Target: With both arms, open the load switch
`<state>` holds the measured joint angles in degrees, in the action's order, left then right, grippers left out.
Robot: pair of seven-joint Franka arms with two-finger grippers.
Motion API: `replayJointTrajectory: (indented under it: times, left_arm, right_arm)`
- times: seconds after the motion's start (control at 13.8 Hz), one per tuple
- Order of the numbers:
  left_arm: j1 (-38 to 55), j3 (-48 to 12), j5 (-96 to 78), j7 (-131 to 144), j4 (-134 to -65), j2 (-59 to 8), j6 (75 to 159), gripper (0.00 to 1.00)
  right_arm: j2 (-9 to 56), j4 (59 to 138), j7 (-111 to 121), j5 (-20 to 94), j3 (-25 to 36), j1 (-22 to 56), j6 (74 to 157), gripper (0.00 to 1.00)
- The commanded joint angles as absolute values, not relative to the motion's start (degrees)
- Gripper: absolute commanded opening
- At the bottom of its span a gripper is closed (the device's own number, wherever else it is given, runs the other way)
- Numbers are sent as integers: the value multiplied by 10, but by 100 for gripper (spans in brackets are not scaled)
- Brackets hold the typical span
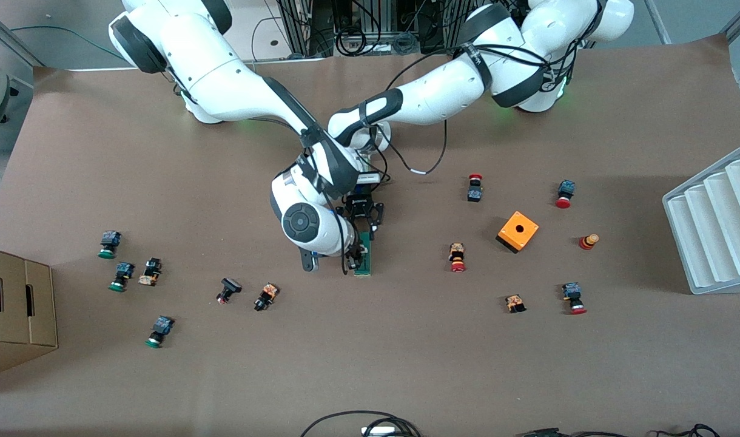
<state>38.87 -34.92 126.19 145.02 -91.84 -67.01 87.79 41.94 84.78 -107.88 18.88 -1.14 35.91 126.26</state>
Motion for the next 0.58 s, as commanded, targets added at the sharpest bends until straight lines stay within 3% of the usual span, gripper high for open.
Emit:
replayJointTrajectory:
  times: [0.0,0.51]
  left_arm:
    - [398,-350,1256,1455,-902,-689,884,54]
    - [399,-350,1255,1455,-902,-689,884,54]
  right_arm:
    - [398,891,-1080,178,-9,372,1276,18]
    - [387,922,-1079,177,-9,374,1299,18]
